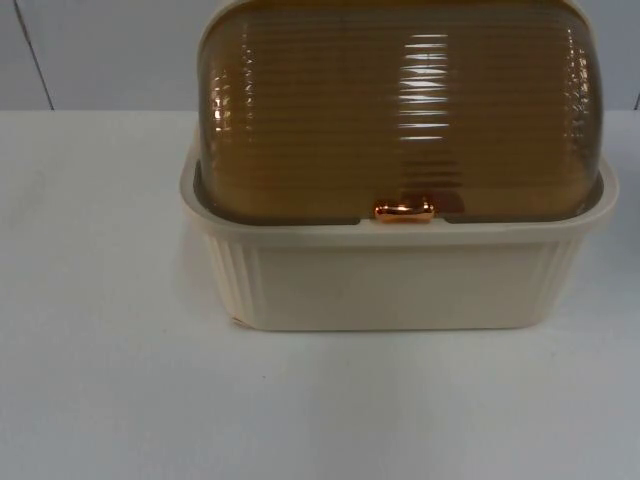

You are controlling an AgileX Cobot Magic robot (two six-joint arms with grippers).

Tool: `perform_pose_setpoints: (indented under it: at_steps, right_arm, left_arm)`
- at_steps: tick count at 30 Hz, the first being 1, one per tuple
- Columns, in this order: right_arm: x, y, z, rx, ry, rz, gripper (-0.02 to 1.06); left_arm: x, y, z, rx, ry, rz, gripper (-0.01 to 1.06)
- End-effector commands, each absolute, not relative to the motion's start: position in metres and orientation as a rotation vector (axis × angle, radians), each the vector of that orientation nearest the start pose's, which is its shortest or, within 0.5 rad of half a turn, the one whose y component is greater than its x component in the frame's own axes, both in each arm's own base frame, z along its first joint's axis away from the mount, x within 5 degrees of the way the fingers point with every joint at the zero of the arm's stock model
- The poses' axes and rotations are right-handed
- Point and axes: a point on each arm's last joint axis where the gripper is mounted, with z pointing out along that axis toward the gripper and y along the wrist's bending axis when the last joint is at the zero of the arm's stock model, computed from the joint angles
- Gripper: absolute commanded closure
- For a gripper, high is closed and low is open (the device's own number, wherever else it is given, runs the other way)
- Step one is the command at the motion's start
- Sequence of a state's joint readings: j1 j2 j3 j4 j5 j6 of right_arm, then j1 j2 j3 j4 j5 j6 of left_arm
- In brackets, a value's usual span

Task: Open the box lid with the left hand, place the block into the box with the right hand, then close the box lid with the left hand.

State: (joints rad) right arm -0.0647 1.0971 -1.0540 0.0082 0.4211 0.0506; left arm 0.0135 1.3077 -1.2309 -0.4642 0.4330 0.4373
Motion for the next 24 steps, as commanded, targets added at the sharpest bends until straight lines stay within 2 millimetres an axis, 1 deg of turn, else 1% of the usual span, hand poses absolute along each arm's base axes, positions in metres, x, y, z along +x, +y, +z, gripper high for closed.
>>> perform_pose_setpoints:
  at_steps: [1, 2, 6, 7, 12, 13, 14, 19, 24]
  right_arm:
    - [0.237, -0.014, 0.393, 0.109, 1.939, -0.006, 0.00]
    - [0.237, -0.014, 0.393, 0.109, 1.939, -0.006, 0.00]
    - [0.236, -0.014, 0.392, 0.092, 1.954, -0.018, 0.00]
    - [0.236, -0.014, 0.392, 0.092, 1.954, -0.018, 0.00]
    - [0.235, -0.014, 0.388, 0.087, 1.999, -0.022, 0.00]
    - [0.234, -0.014, 0.387, 0.087, 2.008, -0.022, 0.00]
    - [0.234, -0.014, 0.387, 0.087, 2.008, -0.022, 0.00]
    - [0.231, -0.018, 0.382, 0.044, 2.077, -0.110, 0.00]
    - [0.230, -0.018, 0.380, 0.050, 2.101, -0.103, 0.00]
  left_arm:
    - [0.294, -0.015, 0.398, 0.108, 1.945, -0.197, 0.24]
    - [0.294, -0.015, 0.398, 0.108, 1.945, -0.197, 0.24]
    - [0.294, -0.015, 0.398, 0.109, 1.947, -0.197, 0.37]
    - [0.294, -0.015, 0.398, 0.109, 1.947, -0.197, 0.37]
    - [0.294, -0.016, 0.398, 0.101, 1.953, -0.221, 0.53]
    - [0.293, -0.017, 0.397, 0.099, 1.959, -0.231, 0.56]
    - [0.293, -0.017, 0.397, 0.099, 1.959, -0.231, 0.56]
    - [0.292, -0.018, 0.395, 0.116, 1.986, -0.235, 0.70]
    - [0.291, -0.017, 0.393, 0.136, 2.003, -0.218, 0.70]
